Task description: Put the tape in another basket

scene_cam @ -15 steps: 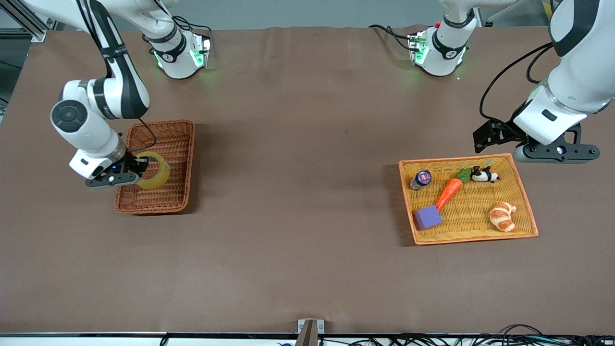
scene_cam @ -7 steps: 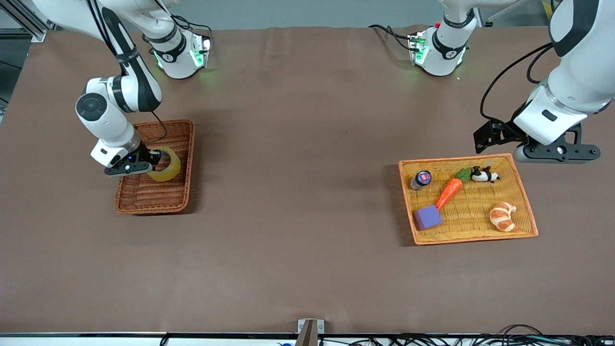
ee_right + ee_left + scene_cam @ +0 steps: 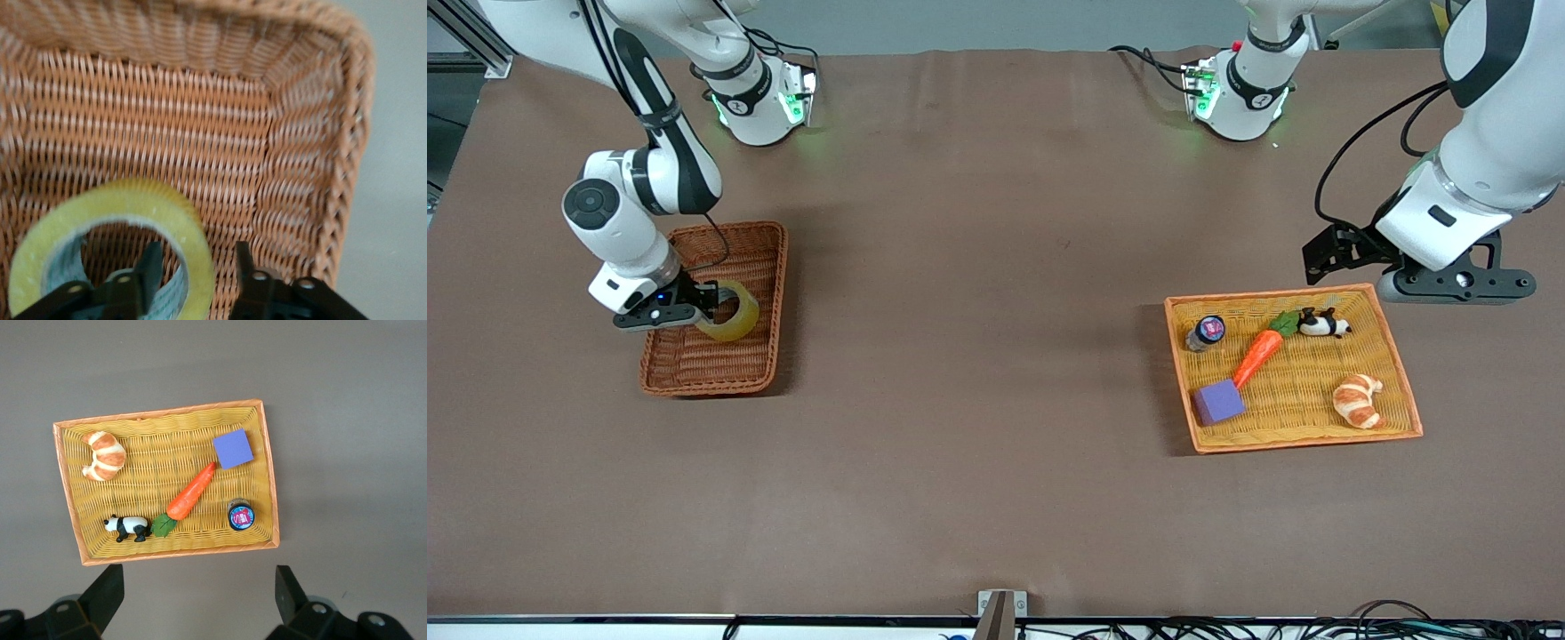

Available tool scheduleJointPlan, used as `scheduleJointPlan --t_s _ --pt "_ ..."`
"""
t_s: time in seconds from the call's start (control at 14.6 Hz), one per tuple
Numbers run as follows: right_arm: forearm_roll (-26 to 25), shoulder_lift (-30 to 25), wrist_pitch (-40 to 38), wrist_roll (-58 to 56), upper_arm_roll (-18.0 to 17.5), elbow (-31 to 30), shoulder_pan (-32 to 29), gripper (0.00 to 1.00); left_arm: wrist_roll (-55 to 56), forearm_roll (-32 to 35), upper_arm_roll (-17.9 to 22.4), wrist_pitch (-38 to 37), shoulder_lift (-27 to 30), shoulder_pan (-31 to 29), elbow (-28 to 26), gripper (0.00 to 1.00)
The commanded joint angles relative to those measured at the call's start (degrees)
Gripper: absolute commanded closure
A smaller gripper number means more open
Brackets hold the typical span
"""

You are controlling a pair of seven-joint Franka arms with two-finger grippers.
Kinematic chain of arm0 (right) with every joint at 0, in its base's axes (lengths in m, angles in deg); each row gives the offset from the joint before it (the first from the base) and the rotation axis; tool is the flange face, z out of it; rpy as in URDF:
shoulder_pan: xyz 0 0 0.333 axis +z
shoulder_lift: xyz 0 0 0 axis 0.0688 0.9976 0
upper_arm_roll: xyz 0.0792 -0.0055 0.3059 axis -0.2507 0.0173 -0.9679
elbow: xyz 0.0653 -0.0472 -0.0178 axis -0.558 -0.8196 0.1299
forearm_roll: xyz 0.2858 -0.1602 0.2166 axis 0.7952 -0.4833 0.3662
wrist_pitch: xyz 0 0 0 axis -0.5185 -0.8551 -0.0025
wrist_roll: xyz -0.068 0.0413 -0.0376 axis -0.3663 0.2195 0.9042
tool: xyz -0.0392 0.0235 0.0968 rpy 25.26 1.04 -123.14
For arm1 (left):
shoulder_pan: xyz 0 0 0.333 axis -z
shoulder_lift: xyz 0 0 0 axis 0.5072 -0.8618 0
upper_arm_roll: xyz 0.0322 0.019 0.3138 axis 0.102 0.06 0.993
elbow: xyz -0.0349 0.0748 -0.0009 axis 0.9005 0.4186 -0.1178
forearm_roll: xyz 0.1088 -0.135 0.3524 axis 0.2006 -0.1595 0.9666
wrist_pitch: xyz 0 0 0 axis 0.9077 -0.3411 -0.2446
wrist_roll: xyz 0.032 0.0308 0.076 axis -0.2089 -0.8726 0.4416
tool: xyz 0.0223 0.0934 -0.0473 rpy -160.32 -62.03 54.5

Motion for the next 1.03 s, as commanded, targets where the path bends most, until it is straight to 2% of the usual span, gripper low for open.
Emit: scheduleJointPlan --t_s 0.0,0.07,0.21,0.48,0.62,0.75,0.96 --pt "0.0 -3.7 -1.1 -0.1 -0.6 2.0 -1.7 0.00 0.1 1.2 -0.2 0.6 -0.1 -0.1 0.2 0.00" --pt "0.0 -4.8 -1.2 0.0 -0.8 2.9 -2.4 0.00 0.1 1.2 -0.2 0.6 -0.1 -0.1 0.2 0.00" --pt "0.1 -6.0 -4.4 0.3 -3.5 6.4 -3.7 0.00 0.3 1.1 -0.2 0.6 -0.1 -0.1 0.1 0.00" --pt "0.2 -7.4 -28.4 9.8 -7.7 21.5 -3.7 0.00 0.4 1.1 -0.2 0.6 -0.1 -0.1 0.1 0.00" --pt "2.0 -7.3 -41.4 10.3 -9.0 31.3 -3.6 0.00 3.5 1.1 -0.3 1.3 0.5 -0.3 -0.4 0.00" --pt "8.8 -7.8 -51.4 9.9 -9.4 38.8 -3.7 0.00 3.7 0.9 -0.7 1.1 2.7 -0.7 -2.3 0.00" --pt "9.9 -11.3 -59.3 9.9 -9.5 44.3 -3.7 0.00 3.6 0.4 -0.8 1.0 7.9 -0.4 -6.8 0.00"
